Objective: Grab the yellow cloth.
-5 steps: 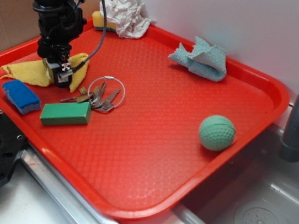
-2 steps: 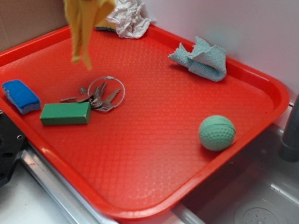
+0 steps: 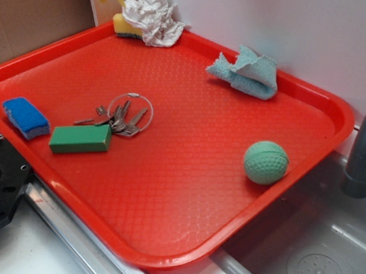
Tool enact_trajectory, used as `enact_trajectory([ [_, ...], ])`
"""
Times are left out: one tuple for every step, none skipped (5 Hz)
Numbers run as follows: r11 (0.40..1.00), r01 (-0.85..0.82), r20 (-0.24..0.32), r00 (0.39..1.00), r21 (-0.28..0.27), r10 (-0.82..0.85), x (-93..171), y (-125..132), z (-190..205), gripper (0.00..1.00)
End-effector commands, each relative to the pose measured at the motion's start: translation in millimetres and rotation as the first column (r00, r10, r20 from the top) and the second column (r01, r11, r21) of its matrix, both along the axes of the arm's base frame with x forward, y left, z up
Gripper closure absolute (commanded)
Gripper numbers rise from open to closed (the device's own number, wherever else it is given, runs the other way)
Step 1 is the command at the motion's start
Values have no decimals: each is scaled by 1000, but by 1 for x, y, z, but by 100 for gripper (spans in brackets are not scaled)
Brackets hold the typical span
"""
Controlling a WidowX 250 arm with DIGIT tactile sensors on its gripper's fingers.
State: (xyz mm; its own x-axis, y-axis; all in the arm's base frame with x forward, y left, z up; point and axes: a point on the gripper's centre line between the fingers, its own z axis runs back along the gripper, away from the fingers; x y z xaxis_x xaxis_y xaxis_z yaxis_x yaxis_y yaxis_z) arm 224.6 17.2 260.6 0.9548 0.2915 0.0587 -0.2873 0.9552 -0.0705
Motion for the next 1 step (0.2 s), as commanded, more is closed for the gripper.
enact_trajectory([
  [995,6,74,997,95,-13,-18,3,14,100],
])
